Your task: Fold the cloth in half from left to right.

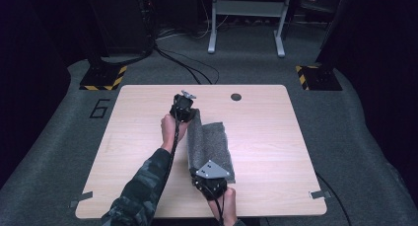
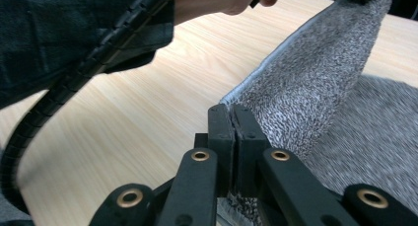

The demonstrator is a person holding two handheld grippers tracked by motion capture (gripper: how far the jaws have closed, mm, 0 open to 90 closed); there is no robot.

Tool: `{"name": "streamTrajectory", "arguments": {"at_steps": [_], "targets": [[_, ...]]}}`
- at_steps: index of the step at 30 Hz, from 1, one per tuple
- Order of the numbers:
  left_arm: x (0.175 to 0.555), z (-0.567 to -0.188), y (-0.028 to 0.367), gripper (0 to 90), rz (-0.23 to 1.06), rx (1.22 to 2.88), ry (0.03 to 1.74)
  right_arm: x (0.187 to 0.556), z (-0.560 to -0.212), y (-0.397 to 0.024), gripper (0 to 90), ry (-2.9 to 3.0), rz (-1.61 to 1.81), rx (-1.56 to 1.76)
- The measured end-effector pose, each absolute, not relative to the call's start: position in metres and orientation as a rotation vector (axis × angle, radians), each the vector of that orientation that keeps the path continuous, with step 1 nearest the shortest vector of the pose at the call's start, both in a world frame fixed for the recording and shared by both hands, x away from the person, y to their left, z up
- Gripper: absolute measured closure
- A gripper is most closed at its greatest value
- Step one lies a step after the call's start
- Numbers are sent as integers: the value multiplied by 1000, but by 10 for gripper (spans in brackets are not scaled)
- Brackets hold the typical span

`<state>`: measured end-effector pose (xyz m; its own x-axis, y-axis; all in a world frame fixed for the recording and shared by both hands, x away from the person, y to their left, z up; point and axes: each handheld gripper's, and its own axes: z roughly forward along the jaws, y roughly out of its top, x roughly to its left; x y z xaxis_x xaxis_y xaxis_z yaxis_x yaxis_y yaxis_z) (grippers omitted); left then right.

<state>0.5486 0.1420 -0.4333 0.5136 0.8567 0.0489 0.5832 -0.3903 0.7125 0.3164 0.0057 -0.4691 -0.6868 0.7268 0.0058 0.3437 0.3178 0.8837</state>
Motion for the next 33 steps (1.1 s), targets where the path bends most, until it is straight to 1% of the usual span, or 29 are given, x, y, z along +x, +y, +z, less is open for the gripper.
{"name": "streamTrajectory", "arguments": {"at_steps": [4,16,23,28,29,30,31,32,33], "targets": [[551,-442,134,861,530,2110,1172,319,-474,-2,881,2215,1299,975],[556,-461,110,858,474,2162,1163,322,-489,-22,877,2237,1216,1035],[559,-465,100,856,472,2135,1165,327,-494,-37,875,2227,1168,1075],[563,-465,94,850,447,2115,1157,330,-498,-52,875,2209,1153,1105],[563,-464,93,838,440,2115,1155,330,-499,-55,874,2203,1146,1118],[563,-463,92,805,422,2098,1140,330,-500,-57,872,2195,1138,1133],[563,-462,91,729,405,2100,1135,330,-501,-61,866,2197,1127,1132],[562,-462,90,682,398,2097,1127,331,-502,-65,860,2199,1104,1135],[561,-460,91,599,392,2102,1124,332,-504,-67,851,2197,1090,1147]]}}
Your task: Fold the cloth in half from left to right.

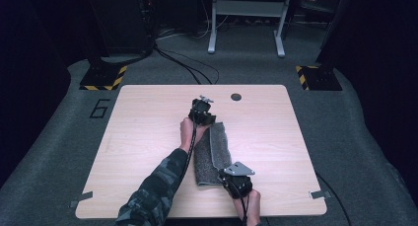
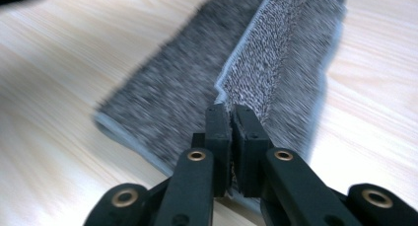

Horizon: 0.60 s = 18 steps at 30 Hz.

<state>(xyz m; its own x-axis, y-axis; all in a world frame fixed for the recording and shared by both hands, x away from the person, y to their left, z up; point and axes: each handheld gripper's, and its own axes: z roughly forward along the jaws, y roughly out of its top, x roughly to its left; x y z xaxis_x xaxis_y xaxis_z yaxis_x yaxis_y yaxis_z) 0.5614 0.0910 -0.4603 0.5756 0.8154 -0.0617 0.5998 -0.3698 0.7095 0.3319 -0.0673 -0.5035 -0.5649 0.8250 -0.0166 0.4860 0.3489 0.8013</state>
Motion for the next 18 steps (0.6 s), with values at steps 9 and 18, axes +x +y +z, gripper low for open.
{"name": "streamTrajectory", "arguments": {"at_steps": [9,18], "targets": [[551,-457,113,360,415,2067,1123,331,-510,-99,747,2178,1027,1253],[518,-469,143,291,417,2093,1123,333,-493,-124,558,2113,1083,1273]]}}
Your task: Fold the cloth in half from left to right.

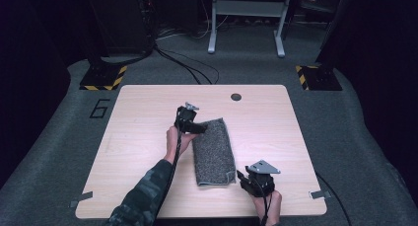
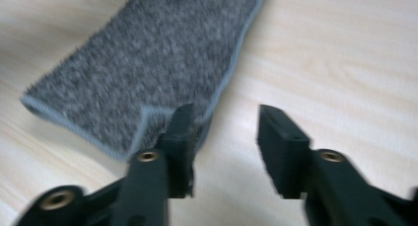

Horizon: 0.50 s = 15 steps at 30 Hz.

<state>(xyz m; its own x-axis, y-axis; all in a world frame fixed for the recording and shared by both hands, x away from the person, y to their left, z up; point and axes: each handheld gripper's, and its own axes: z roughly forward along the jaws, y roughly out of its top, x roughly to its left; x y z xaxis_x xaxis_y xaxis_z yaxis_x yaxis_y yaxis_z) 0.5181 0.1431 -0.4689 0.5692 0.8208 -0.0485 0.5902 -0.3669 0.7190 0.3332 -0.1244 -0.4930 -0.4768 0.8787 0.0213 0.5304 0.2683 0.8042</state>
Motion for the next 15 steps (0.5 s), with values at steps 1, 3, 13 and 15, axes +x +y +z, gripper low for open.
{"name": "streamTrajectory", "arguments": {"at_steps": [1,3,13,15], "targets": [[512,-471,145,282,412,2103,1110,337,-491,-122,546,2121,1079,1266],[499,-474,147,277,412,2112,1097,344,-488,-116,506,2141,1073,1239],[423,-501,154,229,329,2159,1018,374,-498,-83,447,2274,951,1209],[406,-503,151,220,322,2179,986,374,-501,-84,444,2277,929,1210]]}}
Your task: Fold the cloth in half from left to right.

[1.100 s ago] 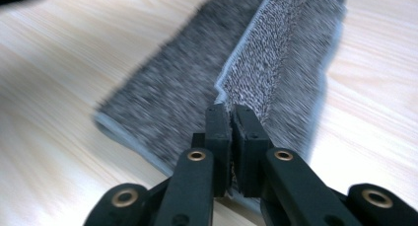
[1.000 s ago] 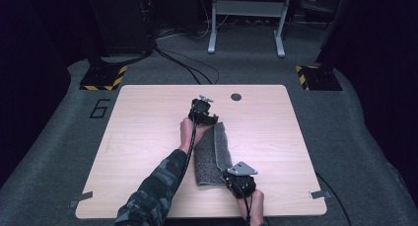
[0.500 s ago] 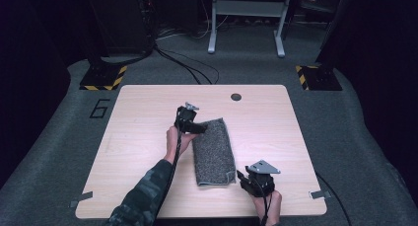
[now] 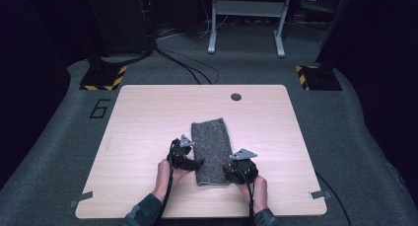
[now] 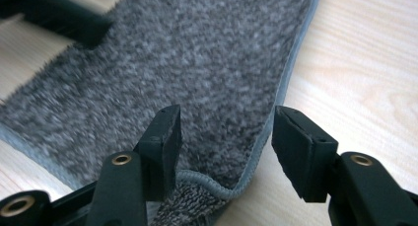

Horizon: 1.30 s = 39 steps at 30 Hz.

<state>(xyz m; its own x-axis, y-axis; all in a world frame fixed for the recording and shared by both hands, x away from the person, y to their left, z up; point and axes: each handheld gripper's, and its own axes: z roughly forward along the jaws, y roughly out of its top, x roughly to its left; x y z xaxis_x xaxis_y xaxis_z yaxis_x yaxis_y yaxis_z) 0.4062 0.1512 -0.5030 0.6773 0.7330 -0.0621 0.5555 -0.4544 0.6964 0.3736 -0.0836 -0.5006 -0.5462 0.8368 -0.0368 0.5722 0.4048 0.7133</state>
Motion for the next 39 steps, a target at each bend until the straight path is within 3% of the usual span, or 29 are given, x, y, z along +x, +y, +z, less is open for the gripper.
{"name": "streamTrajectory", "arguments": {"at_steps": [6,25,30,39], "targets": [[375,-509,145,197,347,2256,905,365,-506,-92,436,2280,896,1258],[363,-517,159,191,332,2278,927,335,-514,-92,403,2334,867,1224],[360,-514,164,159,328,2243,939,337,-511,-99,198,2361,908,1226],[403,-493,181,144,360,2149,1041,385,-487,-110,176,2330,988,1220]]}}
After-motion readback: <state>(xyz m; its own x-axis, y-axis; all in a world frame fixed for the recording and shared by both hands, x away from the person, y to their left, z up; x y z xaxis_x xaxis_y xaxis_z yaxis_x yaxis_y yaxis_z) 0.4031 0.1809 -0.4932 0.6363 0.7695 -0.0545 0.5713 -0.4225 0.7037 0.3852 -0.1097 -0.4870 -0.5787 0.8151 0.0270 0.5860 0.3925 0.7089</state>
